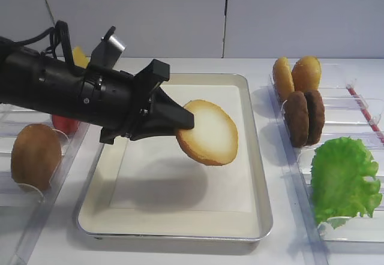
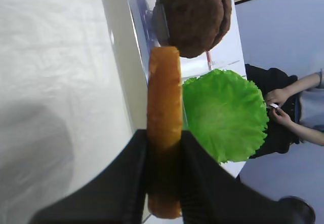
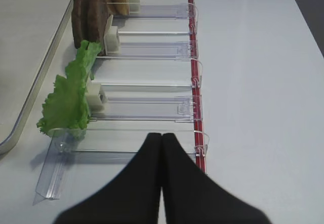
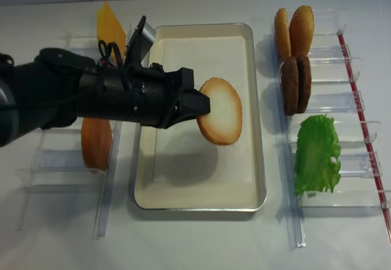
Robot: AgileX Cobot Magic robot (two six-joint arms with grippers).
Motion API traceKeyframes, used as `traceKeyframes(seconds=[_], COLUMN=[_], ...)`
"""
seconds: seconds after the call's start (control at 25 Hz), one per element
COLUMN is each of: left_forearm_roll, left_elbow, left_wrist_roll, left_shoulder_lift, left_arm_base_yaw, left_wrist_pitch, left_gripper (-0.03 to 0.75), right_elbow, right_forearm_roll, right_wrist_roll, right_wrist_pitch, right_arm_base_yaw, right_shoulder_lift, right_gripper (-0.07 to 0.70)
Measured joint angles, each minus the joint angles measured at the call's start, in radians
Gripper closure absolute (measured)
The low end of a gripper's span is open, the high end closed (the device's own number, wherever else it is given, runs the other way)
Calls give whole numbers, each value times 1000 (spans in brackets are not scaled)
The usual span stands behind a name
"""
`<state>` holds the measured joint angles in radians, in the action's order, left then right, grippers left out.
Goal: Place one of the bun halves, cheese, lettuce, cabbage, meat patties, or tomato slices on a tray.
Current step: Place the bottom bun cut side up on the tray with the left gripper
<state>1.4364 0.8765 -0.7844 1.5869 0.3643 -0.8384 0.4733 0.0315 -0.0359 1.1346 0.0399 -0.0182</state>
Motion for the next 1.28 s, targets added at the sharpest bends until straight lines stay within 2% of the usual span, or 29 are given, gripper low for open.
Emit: traceKeyframes(seconds=[0.28, 0.44, 0.72, 1.28], left_forearm_roll=[16, -7, -63, -48], left_elbow=[0, 0, 0, 0], left_wrist_roll=[-20, -5, 32, 24], left_shoulder_lift=[100, 104, 104, 106], left_arm_base_yaw=[-10, -55, -69, -69], left_wrist_pitch=[-52, -59, -82, -48], left_gripper=[567, 567, 567, 567], right_elbow=[0, 0, 0, 0], right_forearm_roll=[0, 0, 0, 0], right_wrist_roll=[0, 0, 0, 0], right_wrist_pitch=[0, 0, 0, 0], right_arm_base_yaw=[0, 0, 0, 0], right_shoulder_lift=[0, 0, 0, 0], right_gripper=[659, 659, 659, 659])
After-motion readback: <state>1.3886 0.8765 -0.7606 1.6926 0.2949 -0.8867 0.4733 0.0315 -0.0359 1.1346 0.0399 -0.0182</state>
